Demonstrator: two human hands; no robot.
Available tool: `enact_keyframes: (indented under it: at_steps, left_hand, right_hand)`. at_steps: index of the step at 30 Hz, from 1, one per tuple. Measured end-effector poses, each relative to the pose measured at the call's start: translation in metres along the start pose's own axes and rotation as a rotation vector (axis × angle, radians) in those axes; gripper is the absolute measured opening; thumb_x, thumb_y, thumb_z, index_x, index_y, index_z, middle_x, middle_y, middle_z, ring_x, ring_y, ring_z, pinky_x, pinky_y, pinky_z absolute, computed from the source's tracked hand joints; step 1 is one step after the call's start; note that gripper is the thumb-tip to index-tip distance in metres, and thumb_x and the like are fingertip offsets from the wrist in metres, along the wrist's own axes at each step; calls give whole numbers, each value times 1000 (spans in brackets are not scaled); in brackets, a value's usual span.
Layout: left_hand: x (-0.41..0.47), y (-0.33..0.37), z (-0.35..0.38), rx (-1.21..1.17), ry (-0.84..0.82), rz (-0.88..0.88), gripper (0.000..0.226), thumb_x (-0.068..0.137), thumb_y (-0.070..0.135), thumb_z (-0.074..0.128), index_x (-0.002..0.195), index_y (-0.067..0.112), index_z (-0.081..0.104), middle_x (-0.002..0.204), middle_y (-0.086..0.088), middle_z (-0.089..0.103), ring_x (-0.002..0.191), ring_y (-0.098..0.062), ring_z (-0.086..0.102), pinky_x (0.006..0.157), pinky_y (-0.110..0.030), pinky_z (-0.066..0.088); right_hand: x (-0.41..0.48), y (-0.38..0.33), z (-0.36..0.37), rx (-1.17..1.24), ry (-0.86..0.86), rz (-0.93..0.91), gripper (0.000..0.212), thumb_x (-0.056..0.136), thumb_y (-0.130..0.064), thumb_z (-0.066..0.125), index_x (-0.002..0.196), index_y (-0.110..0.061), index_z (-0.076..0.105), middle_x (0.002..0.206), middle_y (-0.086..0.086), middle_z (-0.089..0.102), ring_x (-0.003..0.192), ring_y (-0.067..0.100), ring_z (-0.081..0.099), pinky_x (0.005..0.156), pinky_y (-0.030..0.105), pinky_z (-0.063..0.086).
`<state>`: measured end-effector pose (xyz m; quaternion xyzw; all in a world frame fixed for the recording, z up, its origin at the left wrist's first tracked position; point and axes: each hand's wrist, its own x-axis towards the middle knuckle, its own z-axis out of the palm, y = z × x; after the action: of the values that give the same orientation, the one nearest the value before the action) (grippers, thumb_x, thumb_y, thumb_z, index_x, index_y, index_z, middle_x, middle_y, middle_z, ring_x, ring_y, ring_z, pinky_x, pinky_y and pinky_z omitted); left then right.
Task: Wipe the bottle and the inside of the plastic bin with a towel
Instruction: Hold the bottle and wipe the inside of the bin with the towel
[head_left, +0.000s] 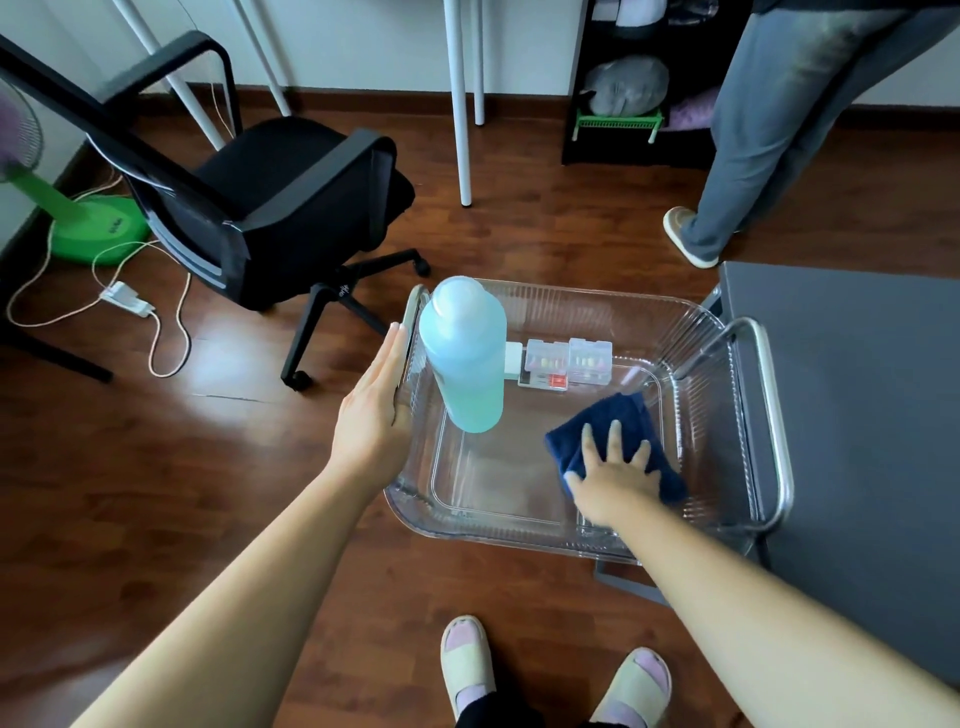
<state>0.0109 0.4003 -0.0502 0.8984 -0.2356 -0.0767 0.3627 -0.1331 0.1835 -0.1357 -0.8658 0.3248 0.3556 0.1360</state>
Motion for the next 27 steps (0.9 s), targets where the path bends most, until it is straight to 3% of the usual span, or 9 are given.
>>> enact_keyframes:
  at_steps: [6, 9, 13, 15, 17, 21, 24, 27]
  left_hand:
    - [0, -3, -1, 18, 2, 3, 74, 90, 2, 37, 148, 42, 14, 153, 26, 14, 141, -1, 18, 109, -20, 17]
    - [0, -1, 0, 9, -8, -6, 74, 91, 3, 37, 148, 43, 13, 153, 27, 13, 142, -3, 18, 109, -20, 17]
    - [0, 1, 2, -20, 7, -18, 73, 91, 2, 37, 147, 45, 15, 152, 27, 14, 142, -2, 18, 108, -20, 17]
    - [-1, 1, 2, -33, 11, -25, 73, 91, 2, 36, 147, 45, 16, 153, 26, 15, 141, -1, 18, 108, -20, 16]
    - [0, 2, 2, -34, 12, -30, 72, 91, 3, 36, 147, 44, 17, 154, 25, 16, 141, 1, 17, 109, -20, 16]
    - [0, -1, -1, -3, 12, -17, 75, 90, 1, 37, 147, 45, 16, 155, 21, 18, 142, -2, 18, 109, -20, 17]
    - [1, -3, -3, 9, -1, -2, 75, 90, 1, 37, 147, 44, 16, 155, 20, 19, 142, -4, 19, 112, -25, 19]
    - [2, -3, -4, -9, -10, -12, 72, 91, 2, 37, 147, 43, 18, 155, 21, 18, 142, -4, 19, 111, -22, 19]
  right_hand:
    - [-9, -22, 23, -112, -29, -306, 62, 97, -50, 31, 146, -49, -7, 160, -6, -21, 146, 41, -12, 115, 60, 13]
    - [7, 7, 1, -39, -2, -188, 61, 97, -54, 26, 146, -49, -9, 159, -8, -23, 147, 35, -12, 116, 58, 11]
    - [7, 30, -14, 58, 28, 25, 63, 97, -47, 36, 149, -43, 1, 162, -2, -10, 145, 38, 8, 108, 50, 36]
    - [-10, 17, -2, 32, 83, -15, 63, 93, -40, 49, 146, -37, 17, 156, 8, 11, 134, 40, 26, 98, 47, 44]
    - [-25, -7, 13, 29, 116, -167, 57, 87, -33, 58, 138, -32, 33, 140, 11, 29, 121, 39, 38, 90, 43, 47]
    - [-36, -48, 24, 134, 48, -418, 48, 87, -26, 60, 133, -30, 46, 132, 6, 35, 117, 35, 42, 91, 41, 47]
    - [-34, -41, 17, 120, 42, -419, 37, 84, -18, 60, 118, -31, 56, 126, 1, 39, 113, 30, 45, 80, 35, 45]
    - [-25, -8, 1, -161, -45, -247, 33, 83, -15, 58, 111, -31, 60, 131, -2, 41, 119, 26, 49, 83, 30, 42]
